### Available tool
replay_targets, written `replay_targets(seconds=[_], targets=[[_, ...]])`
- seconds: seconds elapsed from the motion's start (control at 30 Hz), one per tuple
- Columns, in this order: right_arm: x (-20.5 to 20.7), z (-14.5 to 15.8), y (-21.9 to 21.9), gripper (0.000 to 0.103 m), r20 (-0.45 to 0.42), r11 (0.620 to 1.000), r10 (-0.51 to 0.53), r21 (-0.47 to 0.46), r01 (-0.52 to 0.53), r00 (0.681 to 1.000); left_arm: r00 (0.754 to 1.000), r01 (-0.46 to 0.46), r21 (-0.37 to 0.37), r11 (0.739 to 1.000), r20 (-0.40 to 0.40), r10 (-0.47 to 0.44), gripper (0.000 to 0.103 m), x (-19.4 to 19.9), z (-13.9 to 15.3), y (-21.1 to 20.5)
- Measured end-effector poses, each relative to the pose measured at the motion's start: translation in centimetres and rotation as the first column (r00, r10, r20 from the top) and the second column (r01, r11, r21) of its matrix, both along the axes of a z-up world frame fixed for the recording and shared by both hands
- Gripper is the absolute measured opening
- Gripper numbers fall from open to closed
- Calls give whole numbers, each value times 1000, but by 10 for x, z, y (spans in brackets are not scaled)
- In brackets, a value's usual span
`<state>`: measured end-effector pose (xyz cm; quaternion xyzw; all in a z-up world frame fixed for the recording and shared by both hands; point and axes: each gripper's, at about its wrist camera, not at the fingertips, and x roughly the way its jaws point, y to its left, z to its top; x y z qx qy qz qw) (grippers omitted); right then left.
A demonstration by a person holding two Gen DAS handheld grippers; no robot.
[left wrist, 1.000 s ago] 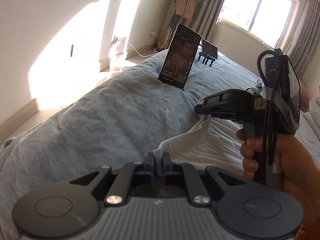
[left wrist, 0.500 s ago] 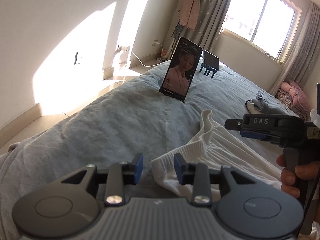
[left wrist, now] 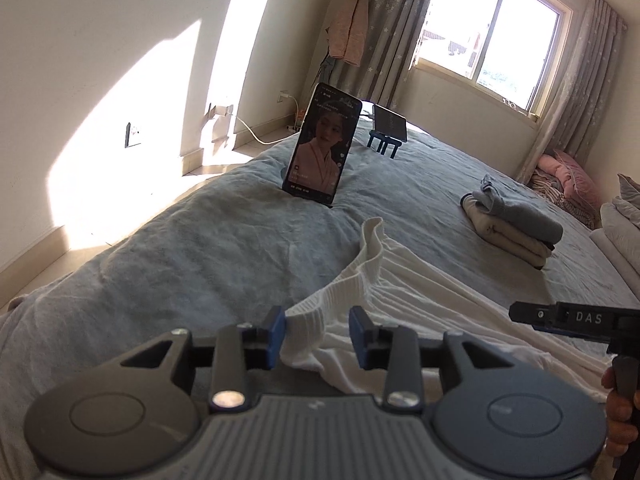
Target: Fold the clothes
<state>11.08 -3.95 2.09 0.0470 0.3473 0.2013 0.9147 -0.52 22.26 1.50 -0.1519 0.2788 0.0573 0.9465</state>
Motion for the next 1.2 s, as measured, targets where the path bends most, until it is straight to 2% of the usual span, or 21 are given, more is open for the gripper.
replay_targets(seconds=[0.33,0.53,0.7,0.87,0.97,1.03,1.2], targets=[[-30,-5,-51,53,-25,998,-65,10,65,998,998,65,54,996,7,-66,36,-3,3,-30],[-43,-7,-84,55,-50,994,-105,39,107,993,996,89,71,993,11,-90,43,-9,10,-44],[-52,-13,-115,55,-77,989,-131,64,136,988,990,141,92,986,4,-142,43,-12,16,-61],[-62,-20,-136,55,-123,987,-126,80,137,984,962,273,60,960,6,-274,44,-10,15,-85],[-68,-24,-141,55,-159,991,-84,89,99,984,929,370,7,929,-12,-370,43,-3,7,-101],[-74,-24,-144,55,-166,993,-52,95,68,985,905,426,-1,905,-23,-425,43,-1,1,-114],[-88,-19,-153,55,-170,989,24,145,1,985,886,464,89,881,-51,-461,43,0,-8,-138]])
